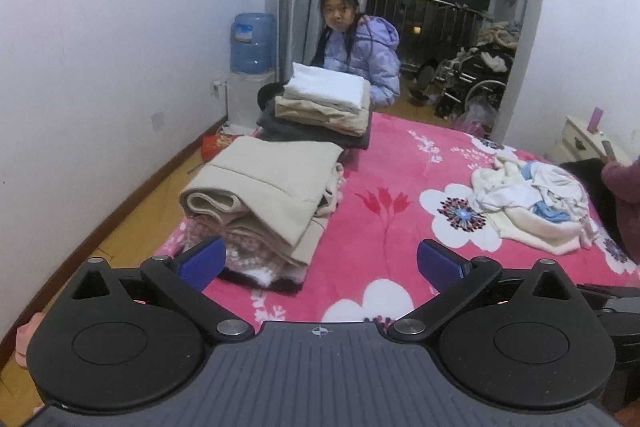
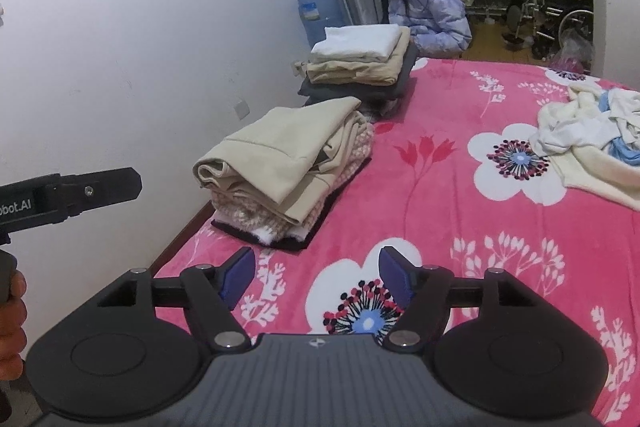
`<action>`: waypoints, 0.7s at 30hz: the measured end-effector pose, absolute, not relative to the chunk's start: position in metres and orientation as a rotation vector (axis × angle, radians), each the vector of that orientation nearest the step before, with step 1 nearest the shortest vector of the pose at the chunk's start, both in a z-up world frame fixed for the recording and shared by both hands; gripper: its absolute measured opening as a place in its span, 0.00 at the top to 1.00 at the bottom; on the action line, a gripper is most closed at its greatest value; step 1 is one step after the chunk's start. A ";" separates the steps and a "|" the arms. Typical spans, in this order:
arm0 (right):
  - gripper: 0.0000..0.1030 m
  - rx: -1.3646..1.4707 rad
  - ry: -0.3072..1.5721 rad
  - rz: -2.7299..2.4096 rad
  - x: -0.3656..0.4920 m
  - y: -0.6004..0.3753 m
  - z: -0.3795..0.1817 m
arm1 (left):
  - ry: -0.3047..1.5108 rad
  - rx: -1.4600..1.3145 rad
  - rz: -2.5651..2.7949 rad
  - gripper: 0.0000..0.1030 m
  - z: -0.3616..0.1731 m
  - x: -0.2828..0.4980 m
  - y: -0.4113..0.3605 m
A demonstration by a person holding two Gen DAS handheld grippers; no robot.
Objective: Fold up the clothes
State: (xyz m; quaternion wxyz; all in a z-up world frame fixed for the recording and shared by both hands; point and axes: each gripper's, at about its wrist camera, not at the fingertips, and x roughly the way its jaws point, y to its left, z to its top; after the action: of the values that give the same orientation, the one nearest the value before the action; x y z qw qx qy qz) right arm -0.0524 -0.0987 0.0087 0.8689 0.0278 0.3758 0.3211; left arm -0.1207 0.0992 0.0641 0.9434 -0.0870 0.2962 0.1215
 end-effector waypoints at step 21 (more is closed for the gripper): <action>0.08 -0.024 0.756 0.630 -0.058 -0.097 0.038 | 0.643 -0.201 0.322 0.00 0.075 -0.124 0.120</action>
State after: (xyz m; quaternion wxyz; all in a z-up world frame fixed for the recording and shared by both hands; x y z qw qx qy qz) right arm -0.0584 -0.0967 0.0377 0.8811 -0.0117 0.3631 0.3026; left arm -0.1244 0.1204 0.0751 0.9310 -0.0983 0.3143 0.1574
